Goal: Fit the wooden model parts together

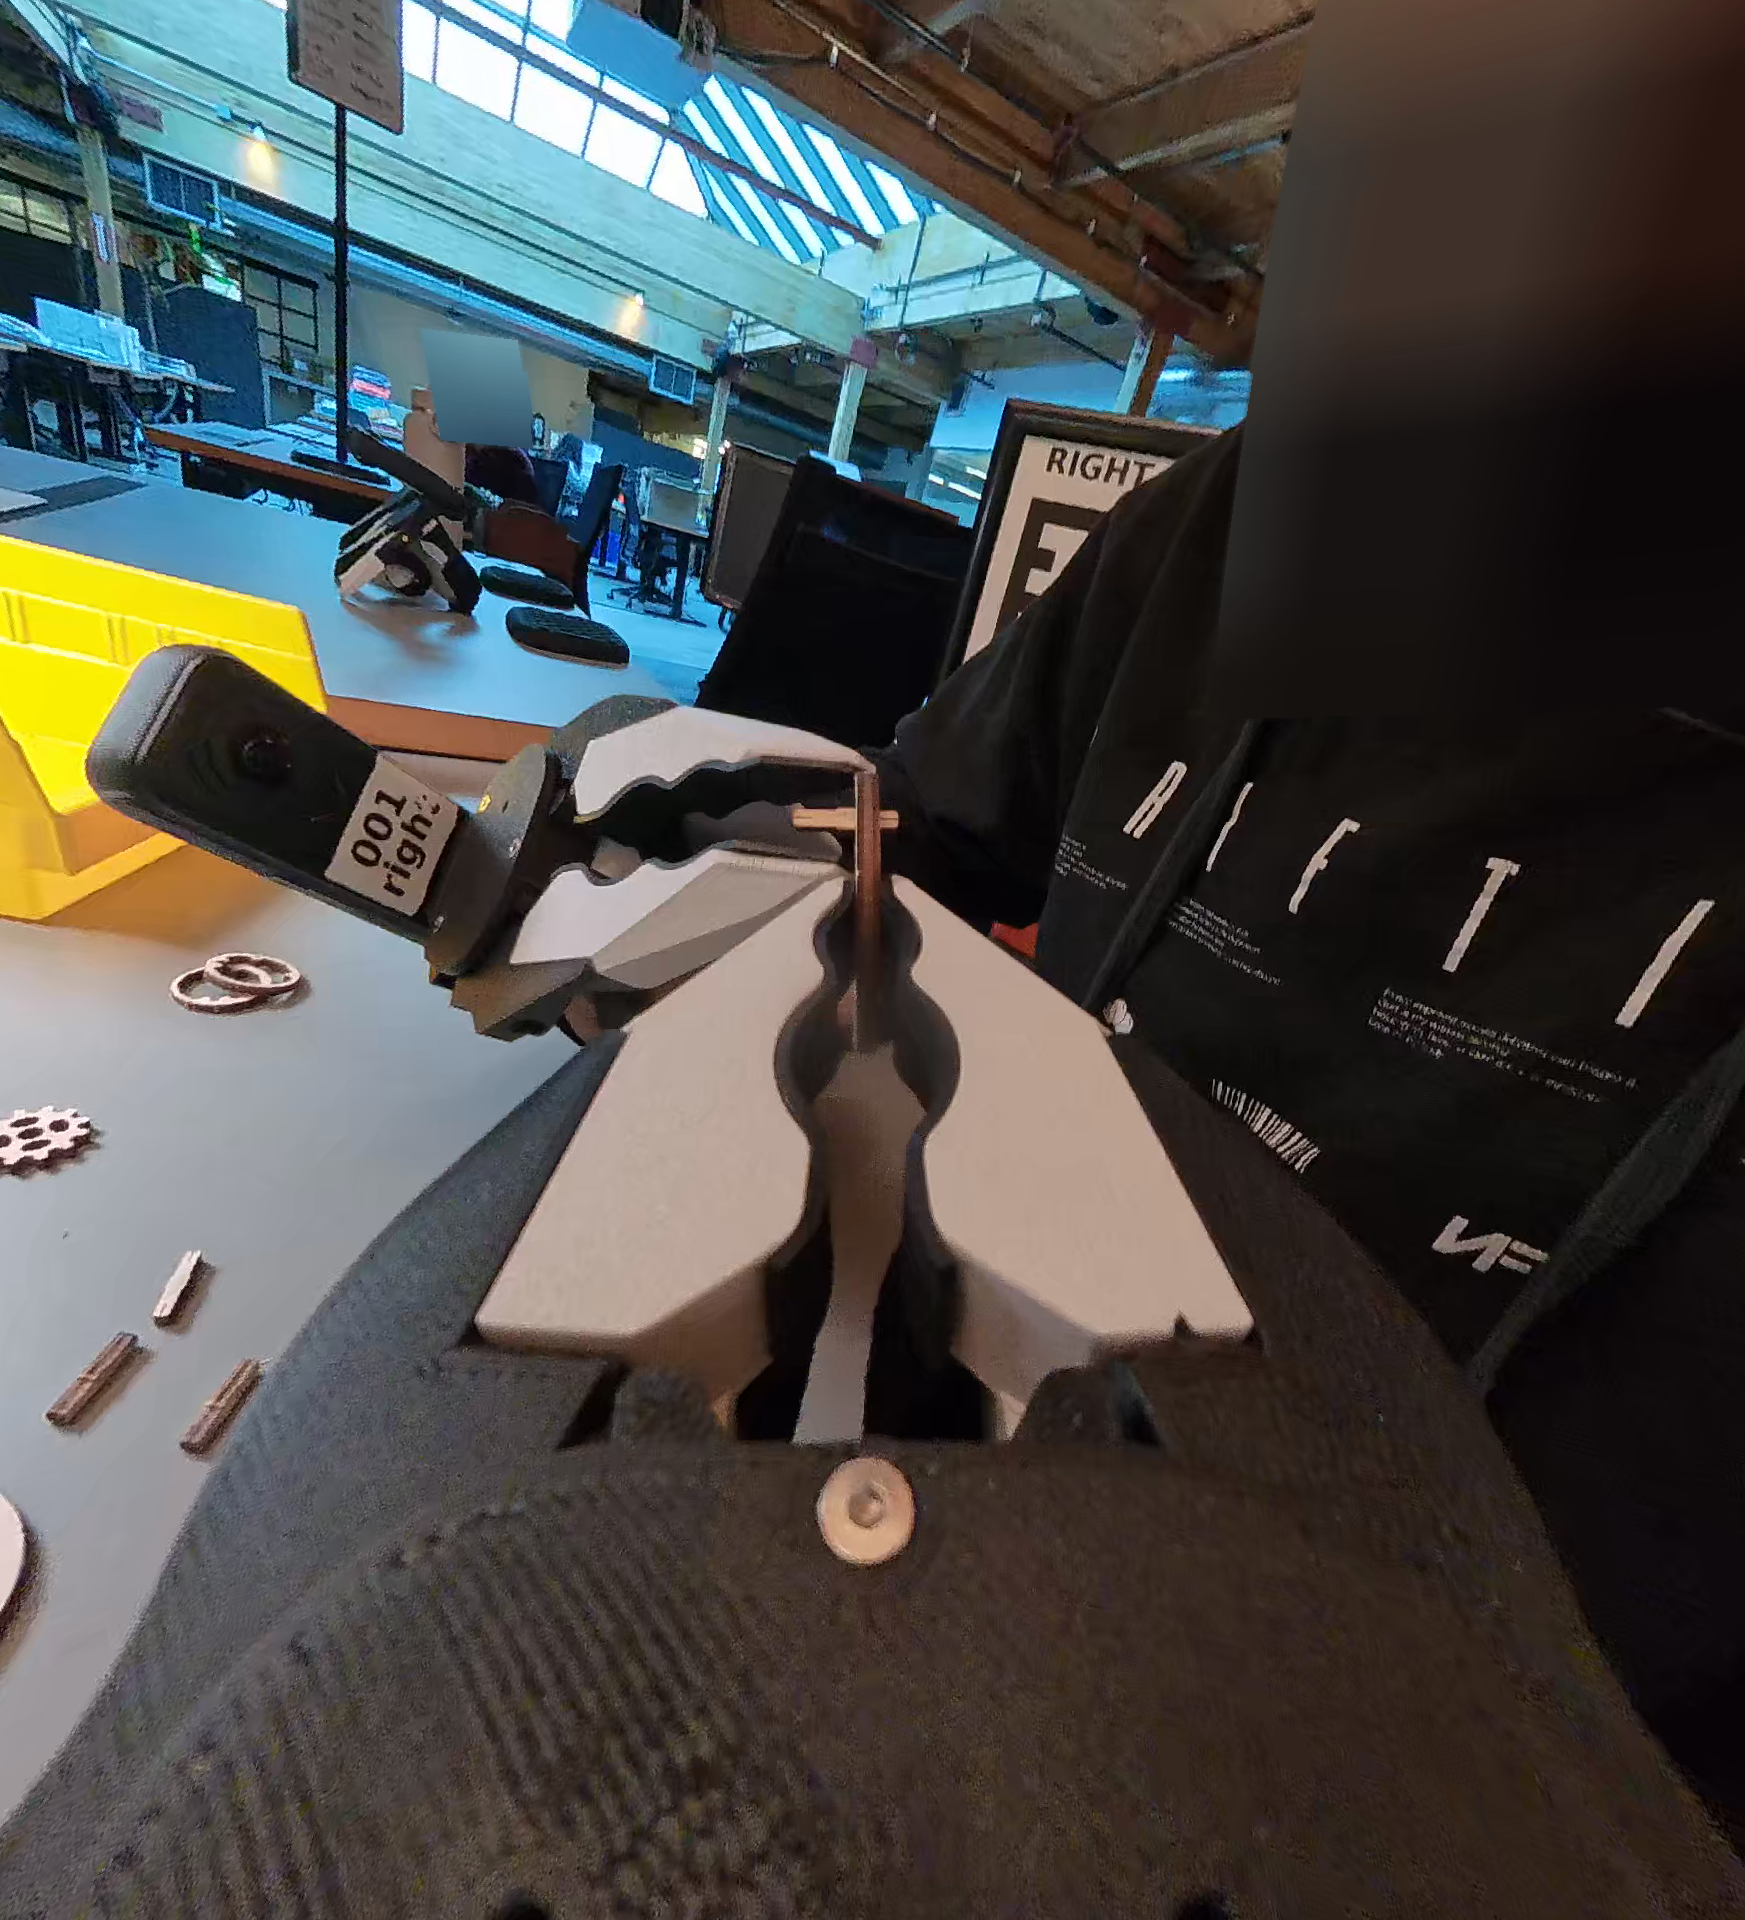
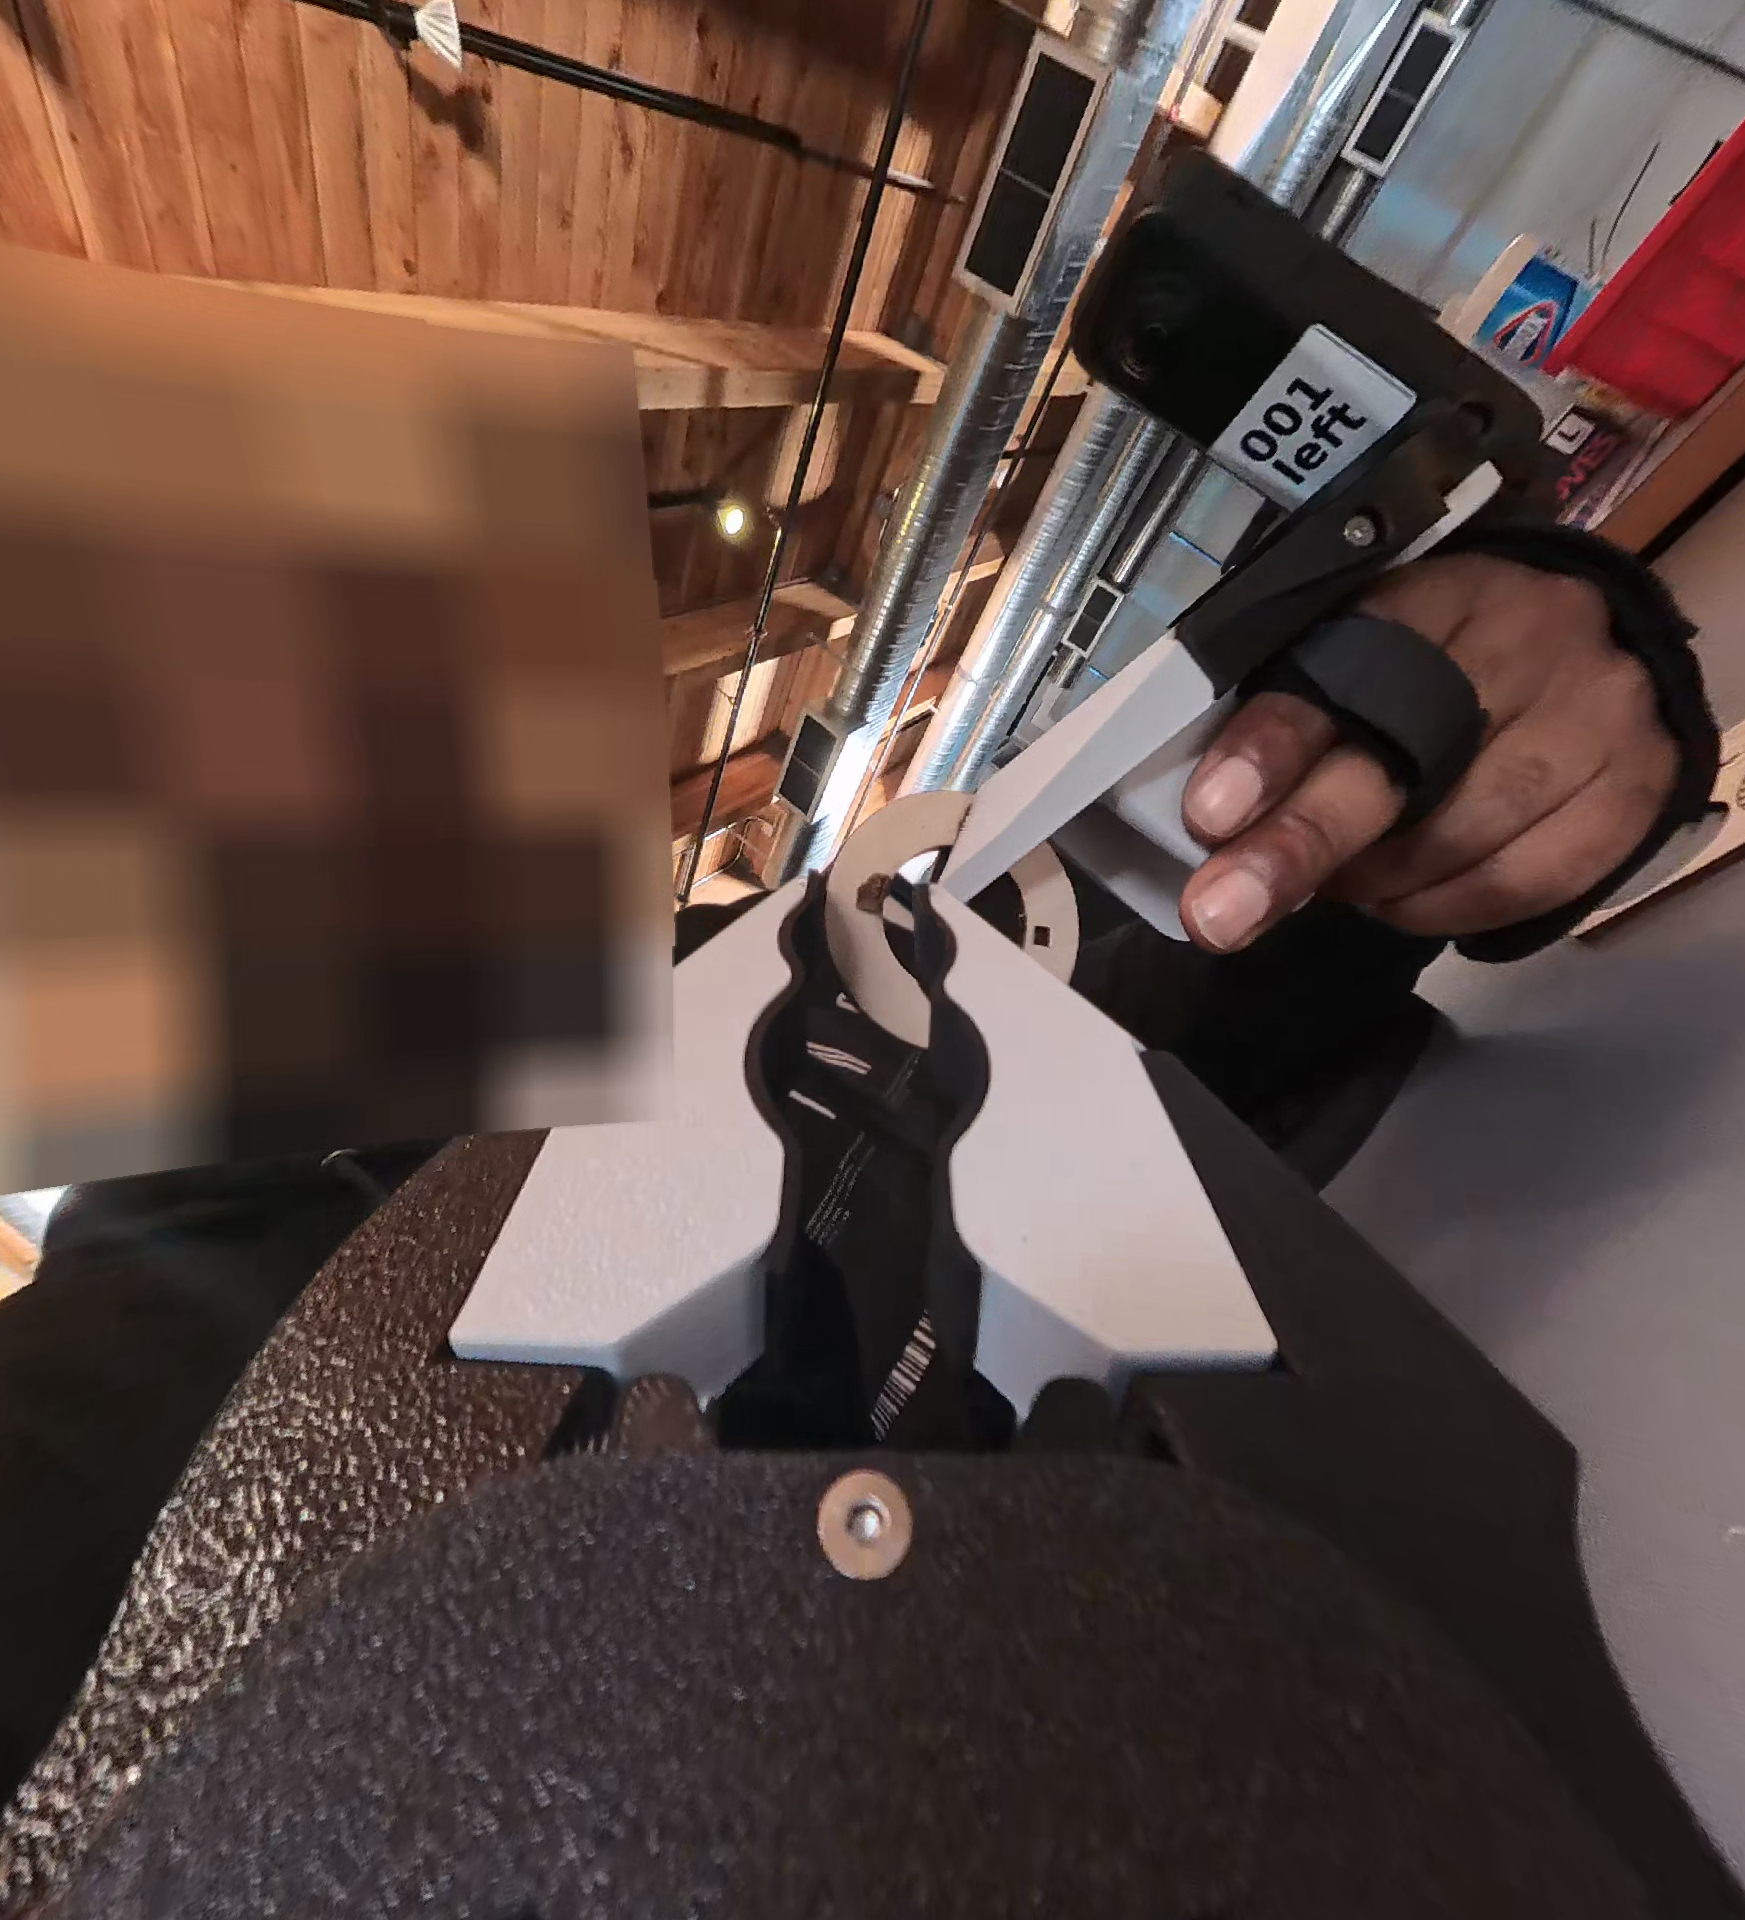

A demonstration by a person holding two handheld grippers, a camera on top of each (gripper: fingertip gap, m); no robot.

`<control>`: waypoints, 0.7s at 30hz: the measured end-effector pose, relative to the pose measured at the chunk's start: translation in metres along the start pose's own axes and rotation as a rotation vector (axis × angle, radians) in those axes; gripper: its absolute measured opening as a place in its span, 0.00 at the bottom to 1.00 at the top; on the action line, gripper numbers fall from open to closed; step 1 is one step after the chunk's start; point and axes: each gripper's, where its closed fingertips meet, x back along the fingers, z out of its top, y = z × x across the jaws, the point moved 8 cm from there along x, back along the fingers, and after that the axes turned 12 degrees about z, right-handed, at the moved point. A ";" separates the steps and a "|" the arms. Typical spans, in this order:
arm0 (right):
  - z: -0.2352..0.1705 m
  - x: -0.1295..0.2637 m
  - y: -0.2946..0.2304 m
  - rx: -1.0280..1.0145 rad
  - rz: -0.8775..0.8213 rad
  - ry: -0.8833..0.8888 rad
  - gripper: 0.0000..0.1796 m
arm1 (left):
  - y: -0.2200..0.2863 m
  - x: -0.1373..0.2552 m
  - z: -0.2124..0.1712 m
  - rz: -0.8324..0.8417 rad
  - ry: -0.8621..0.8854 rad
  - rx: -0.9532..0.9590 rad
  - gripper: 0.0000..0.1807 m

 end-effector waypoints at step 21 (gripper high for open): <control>-0.012 -0.007 0.002 -0.023 0.067 -0.075 0.04 | 0.010 -0.004 -0.004 -0.132 -0.035 -0.005 0.01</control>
